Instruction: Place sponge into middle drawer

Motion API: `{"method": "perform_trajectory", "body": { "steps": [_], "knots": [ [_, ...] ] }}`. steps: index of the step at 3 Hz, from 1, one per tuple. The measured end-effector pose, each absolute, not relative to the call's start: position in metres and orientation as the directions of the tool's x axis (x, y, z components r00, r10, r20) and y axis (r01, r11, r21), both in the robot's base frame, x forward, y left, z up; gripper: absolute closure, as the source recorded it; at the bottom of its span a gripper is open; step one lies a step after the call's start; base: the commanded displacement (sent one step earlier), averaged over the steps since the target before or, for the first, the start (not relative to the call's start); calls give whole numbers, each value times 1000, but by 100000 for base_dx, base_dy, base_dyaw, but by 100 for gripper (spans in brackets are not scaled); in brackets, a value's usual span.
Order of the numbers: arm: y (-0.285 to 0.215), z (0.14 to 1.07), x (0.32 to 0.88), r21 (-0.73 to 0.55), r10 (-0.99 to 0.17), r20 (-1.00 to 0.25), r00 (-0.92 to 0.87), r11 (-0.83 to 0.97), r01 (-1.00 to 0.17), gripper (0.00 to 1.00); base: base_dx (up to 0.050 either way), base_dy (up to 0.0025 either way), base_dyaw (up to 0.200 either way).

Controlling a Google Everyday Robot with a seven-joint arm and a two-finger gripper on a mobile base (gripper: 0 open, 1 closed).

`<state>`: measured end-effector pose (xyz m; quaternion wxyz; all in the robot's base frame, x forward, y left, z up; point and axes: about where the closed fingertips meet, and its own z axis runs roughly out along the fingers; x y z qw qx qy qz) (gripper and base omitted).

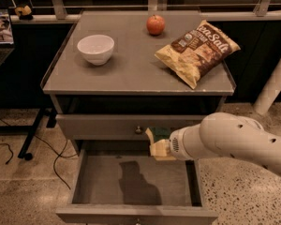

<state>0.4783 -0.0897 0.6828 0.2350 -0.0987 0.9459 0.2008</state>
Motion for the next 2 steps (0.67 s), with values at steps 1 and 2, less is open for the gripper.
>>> {"method": "perform_trajectory", "body": {
  "steps": [1, 2],
  "knots": [
    [-96, 658, 479, 363, -71, -433, -899, 899, -245, 100, 0, 0, 0],
    [-96, 658, 479, 363, -71, -433, -899, 899, -245, 100, 0, 0, 0]
  ]
}}
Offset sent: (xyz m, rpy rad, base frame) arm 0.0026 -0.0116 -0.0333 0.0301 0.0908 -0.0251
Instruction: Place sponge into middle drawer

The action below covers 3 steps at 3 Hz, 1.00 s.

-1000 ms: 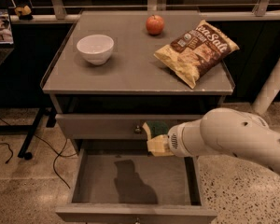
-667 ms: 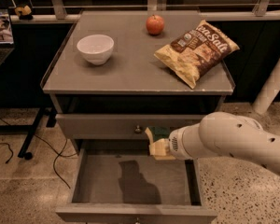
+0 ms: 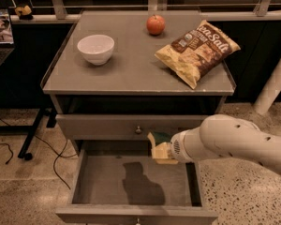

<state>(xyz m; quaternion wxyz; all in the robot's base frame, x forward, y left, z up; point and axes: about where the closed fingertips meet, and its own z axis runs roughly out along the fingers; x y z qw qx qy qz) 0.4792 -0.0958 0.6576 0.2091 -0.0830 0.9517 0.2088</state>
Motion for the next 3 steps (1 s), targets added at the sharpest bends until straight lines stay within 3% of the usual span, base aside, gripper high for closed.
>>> {"method": "perform_trajectory", "body": {
  "steps": [1, 3],
  "knots": [
    [-92, 657, 477, 349, -72, -448, -891, 903, -248, 100, 0, 0, 0],
    [-99, 584, 488, 380, 46, -396, -917, 917, -118, 100, 0, 0, 0]
  ]
}}
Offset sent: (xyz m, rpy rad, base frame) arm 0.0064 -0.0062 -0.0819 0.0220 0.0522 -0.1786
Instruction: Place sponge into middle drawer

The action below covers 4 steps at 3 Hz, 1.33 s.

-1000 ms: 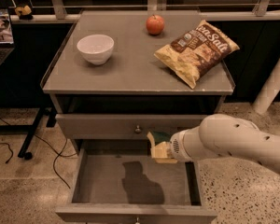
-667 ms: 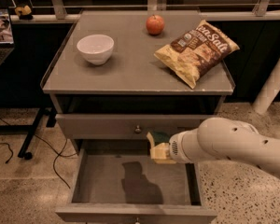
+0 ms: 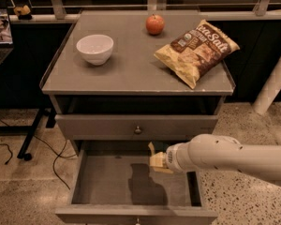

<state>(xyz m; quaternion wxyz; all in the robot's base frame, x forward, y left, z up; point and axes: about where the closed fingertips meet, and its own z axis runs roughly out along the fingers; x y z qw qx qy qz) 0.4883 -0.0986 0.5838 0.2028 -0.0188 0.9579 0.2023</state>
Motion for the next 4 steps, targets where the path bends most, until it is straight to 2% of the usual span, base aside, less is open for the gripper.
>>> {"method": "perform_trajectory", "body": {
  "steps": [2, 4],
  "knots": [
    [-106, 504, 497, 391, 125, -281, -951, 920, 5, 100, 0, 0, 0],
    [-110, 457, 498, 345, 154, -222, -963, 936, 70, 100, 0, 0, 0]
  ]
}}
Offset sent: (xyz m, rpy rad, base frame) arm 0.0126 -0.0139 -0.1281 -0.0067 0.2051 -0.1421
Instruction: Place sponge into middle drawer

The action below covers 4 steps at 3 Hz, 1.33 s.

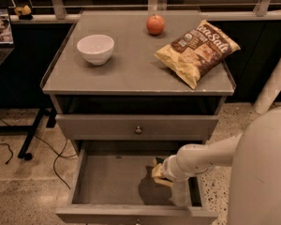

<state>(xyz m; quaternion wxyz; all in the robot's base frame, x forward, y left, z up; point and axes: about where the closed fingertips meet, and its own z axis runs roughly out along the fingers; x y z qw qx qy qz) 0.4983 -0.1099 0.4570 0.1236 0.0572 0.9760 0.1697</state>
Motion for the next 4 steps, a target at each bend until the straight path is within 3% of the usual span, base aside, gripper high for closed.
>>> {"method": "perform_trajectory", "body": {
  "steps": [3, 4],
  "knots": [
    [-101, 431, 499, 384, 85, -187, -979, 923, 7, 100, 0, 0, 0],
    [-101, 431, 500, 388, 81, -185, -980, 922, 3, 84, 0, 0, 0]
  ]
}}
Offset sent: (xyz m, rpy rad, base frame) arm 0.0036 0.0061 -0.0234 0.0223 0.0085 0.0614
